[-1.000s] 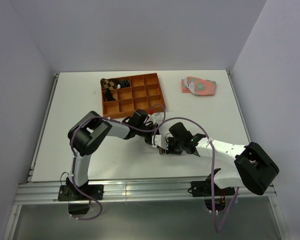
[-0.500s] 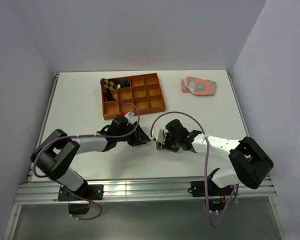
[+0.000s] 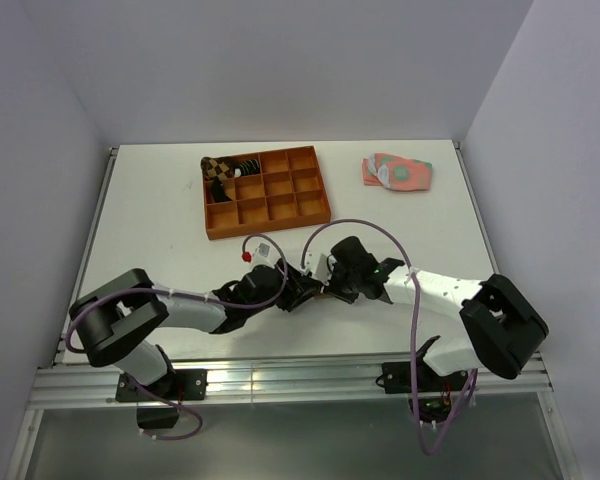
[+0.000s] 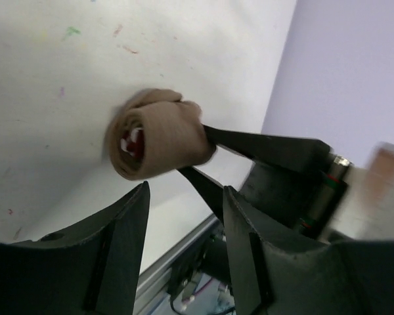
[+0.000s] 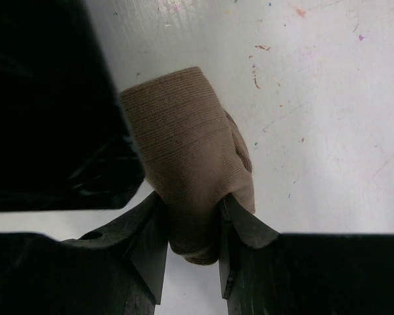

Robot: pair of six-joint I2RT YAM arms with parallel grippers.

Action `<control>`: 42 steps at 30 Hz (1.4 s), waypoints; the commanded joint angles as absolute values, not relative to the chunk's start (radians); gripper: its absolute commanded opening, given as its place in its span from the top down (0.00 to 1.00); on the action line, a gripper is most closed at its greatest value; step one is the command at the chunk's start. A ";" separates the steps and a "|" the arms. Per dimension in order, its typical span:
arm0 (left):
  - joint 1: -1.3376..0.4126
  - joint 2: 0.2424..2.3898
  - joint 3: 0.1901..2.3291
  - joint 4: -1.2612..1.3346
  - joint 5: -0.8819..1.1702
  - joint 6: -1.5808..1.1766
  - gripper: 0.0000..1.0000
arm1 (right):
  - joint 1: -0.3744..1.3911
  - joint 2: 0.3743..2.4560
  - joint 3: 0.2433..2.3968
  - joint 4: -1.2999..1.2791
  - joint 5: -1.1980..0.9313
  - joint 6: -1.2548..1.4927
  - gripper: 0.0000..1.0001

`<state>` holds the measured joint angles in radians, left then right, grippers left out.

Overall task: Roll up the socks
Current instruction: Pick up the sock at the center of the board.

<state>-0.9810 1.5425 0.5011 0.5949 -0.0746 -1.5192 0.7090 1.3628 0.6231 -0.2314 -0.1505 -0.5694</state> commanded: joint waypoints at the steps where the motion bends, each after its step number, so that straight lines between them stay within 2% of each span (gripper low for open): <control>1: -1.026 1.578 0.546 0.654 -0.221 -1.652 0.46 | 0.706 1.327 0.660 -0.244 -0.155 -0.548 1.00; 5: -1.063 1.598 0.552 0.650 -0.282 -1.715 0.44 | 0.704 1.318 0.657 -0.247 -0.163 -0.546 1.00; 17: -1.104 1.773 0.643 0.712 -0.270 -1.802 0.43 | 0.706 1.287 0.653 -0.245 -0.161 -0.543 1.00; 26: -1.117 1.707 0.615 0.632 -0.284 -1.806 0.42 | 0.706 1.281 0.641 -0.204 -0.089 -0.535 1.00; 31: -1.120 1.683 0.604 0.604 -0.287 -1.802 0.38 | 0.706 1.276 0.646 -0.189 -0.058 -0.529 1.00; 42: -1.112 1.749 0.653 0.669 -0.291 -1.802 0.34 | 0.709 1.233 0.719 -0.330 -0.189 -0.523 1.00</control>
<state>-1.1099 1.7321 0.6083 0.5964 -0.2867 -1.7958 0.7017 1.2808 0.6468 -0.2970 -0.1139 -0.5392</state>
